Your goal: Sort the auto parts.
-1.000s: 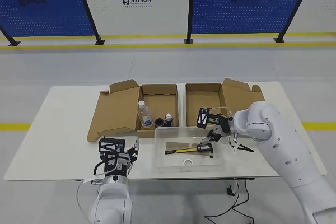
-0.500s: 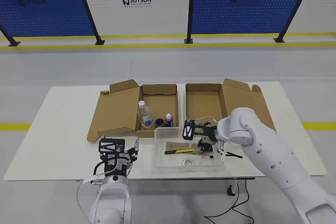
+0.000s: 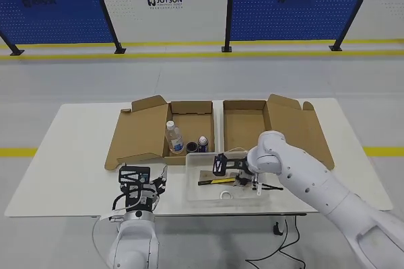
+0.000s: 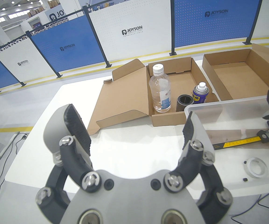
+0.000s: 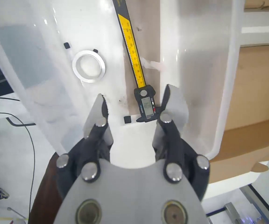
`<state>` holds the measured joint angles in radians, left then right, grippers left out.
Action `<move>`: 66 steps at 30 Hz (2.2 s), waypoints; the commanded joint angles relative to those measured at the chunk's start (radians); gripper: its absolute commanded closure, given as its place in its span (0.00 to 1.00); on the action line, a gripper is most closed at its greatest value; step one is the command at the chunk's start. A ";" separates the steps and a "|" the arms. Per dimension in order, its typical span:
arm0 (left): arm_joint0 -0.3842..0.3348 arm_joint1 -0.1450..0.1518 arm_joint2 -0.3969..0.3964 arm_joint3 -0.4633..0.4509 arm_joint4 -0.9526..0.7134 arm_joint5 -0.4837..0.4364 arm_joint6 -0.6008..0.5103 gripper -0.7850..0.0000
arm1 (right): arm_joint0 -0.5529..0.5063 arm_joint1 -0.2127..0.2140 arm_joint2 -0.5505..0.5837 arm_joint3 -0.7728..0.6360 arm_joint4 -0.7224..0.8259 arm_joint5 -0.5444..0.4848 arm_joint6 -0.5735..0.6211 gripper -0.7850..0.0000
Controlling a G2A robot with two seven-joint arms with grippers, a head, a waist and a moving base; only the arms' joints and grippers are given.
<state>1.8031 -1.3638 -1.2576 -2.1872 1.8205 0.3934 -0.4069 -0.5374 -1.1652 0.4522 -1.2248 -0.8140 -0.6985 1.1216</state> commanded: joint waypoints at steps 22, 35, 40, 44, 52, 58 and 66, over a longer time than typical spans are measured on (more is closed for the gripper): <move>0.000 0.000 0.000 0.000 0.000 0.000 0.000 0.00 | 0.063 -0.114 -0.124 0.265 -0.147 -0.097 -0.156 0.53; 0.000 0.000 0.000 0.000 0.000 0.000 0.000 0.00 | 0.081 -0.174 -0.160 0.373 -0.178 -0.156 -0.188 0.53; 0.000 0.000 0.000 0.000 0.000 0.000 0.000 0.00 | 0.087 -0.191 -0.164 0.409 -0.176 -0.169 -0.188 0.52; 0.000 0.000 0.000 0.000 0.000 0.000 0.000 0.00 | 0.091 -0.204 -0.164 0.430 -0.168 -0.182 -0.195 0.58; 0.000 0.000 0.000 0.000 0.000 0.000 0.000 0.00 | 0.094 -0.221 -0.170 0.451 -0.132 -0.190 -0.190 0.75; 0.000 0.000 0.000 0.000 0.000 0.000 0.000 0.00 | 0.100 -0.230 -0.185 0.467 -0.105 -0.204 -0.204 1.00; 0.000 0.000 0.000 0.000 0.000 0.000 0.000 0.00 | 0.114 -0.234 -0.179 0.463 -0.076 -0.206 -0.209 1.00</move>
<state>1.8031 -1.3638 -1.2576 -2.1872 1.8205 0.3934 -0.4069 -0.4276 -1.4000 0.2676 -0.7564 -0.8961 -0.9064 0.9132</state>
